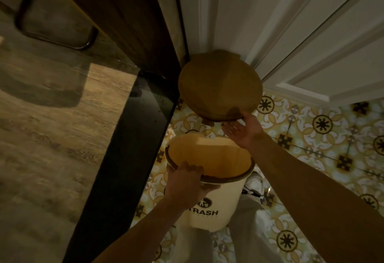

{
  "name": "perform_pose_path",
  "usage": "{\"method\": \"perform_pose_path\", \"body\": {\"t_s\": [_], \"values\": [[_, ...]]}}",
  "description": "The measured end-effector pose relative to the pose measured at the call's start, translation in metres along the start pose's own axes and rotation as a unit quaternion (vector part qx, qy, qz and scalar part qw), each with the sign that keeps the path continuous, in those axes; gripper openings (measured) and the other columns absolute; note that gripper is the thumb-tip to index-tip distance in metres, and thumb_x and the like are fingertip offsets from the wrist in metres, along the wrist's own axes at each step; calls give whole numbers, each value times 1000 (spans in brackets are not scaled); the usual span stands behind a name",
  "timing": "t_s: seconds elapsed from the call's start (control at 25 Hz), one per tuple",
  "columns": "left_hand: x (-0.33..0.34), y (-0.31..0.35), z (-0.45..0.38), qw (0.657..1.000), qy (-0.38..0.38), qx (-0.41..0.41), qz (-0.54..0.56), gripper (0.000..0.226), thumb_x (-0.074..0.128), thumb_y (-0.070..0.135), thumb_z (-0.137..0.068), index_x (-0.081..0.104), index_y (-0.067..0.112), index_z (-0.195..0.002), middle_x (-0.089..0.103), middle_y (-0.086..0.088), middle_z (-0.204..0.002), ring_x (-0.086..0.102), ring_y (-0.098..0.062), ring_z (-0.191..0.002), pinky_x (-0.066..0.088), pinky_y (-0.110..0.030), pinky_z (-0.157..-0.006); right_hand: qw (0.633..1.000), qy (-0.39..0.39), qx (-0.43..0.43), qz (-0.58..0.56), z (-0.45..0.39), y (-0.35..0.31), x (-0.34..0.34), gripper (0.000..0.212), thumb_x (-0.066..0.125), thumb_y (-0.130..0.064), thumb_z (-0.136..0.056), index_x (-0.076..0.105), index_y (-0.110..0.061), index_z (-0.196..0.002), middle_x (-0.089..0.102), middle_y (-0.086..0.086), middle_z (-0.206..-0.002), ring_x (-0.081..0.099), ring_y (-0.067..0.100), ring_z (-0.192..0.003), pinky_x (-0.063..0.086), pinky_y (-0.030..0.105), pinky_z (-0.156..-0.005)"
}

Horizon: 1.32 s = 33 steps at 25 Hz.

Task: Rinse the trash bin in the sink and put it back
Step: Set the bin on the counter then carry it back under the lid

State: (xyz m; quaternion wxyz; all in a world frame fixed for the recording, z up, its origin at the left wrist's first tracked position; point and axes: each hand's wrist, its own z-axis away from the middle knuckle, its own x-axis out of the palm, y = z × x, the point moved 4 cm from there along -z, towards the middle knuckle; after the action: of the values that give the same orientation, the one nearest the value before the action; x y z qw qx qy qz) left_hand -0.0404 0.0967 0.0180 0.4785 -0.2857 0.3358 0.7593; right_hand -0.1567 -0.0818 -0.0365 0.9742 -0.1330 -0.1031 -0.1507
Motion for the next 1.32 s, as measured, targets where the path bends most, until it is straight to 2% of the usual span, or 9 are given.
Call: {"method": "perform_pose_path", "body": {"t_s": [0.16,0.28,0.48,0.56,0.68,0.84,1.0,1.16,1.32], "values": [[-19,2,17,998,54,42,8,66,26,79,-78,62,28,-99,69,11,-97,55,-18,-110,28,-58,-109,997,-20,-39,-60,32,-49,25,33,60,-27,-96,57,-9,-124,66,12,-98,66,23,-82,58,28,-52],[-38,-6,27,979,178,101,8,36,47,62,-84,56,27,-85,61,11,-79,57,-17,-87,44,-66,-95,992,-51,-83,-85,55,-97,53,27,61,-28,-95,62,-12,-117,69,10,-89,70,16,-63,56,24,-50],[-69,5,6,929,317,187,-39,11,54,30,-86,56,20,-91,62,2,-87,43,-19,-85,47,-44,-80,986,-66,-122,-97,64,-147,71,33,56,-22,-98,58,-8,-128,74,12,-70,56,9,-57,57,20,-51],[-77,11,-22,925,328,184,-52,11,61,21,-85,56,19,-95,62,0,-92,44,-20,-86,47,-46,-81,986,-69,-120,-95,67,-156,73,17,56,-18,-98,63,-8,-110,73,15,-68,63,11,-54,59,20,-56],[-82,12,-68,912,354,192,-74,9,48,19,-88,55,17,-92,60,-2,-90,42,-22,-86,48,-51,-81,984,-72,-106,-122,71,-163,76,12,59,-14,-96,64,-4,-91,73,19,-73,71,20,-55,57,26,-48],[-65,17,-122,908,365,194,-76,14,41,19,-91,54,14,-90,59,-6,-86,40,-25,-85,49,-55,-81,982,-75,-104,-142,62,-177,76,11,62,-10,-94,66,0,-94,73,20,-91,73,25,-58,55,28,-43],[-44,11,-156,919,346,172,-75,4,56,15,-88,53,12,-88,57,-8,-85,42,-28,-87,46,-60,-84,983,-67,-100,-140,58,-183,80,21,63,-10,-94,67,0,-112,74,21,-90,71,26,-52,54,29,-41],[-31,-2,-175,926,328,172,-75,15,60,15,-88,46,14,-91,56,-8,-89,43,-31,-91,44,-68,-86,987,-61,-97,-116,59,-182,84,15,64,-11,-93,66,4,-93,73,22,-73,69,21,-50,56,27,-44],[-24,-6,-181,932,308,172,-86,19,65,17,-87,48,13,-95,61,-9,-94,49,-31,-94,44,-68,-89,985,-61,-100,-125,58,-182,85,16,64,-9,-93,66,4,-102,74,21,-81,72,22,-57,56,27,-45]]}}
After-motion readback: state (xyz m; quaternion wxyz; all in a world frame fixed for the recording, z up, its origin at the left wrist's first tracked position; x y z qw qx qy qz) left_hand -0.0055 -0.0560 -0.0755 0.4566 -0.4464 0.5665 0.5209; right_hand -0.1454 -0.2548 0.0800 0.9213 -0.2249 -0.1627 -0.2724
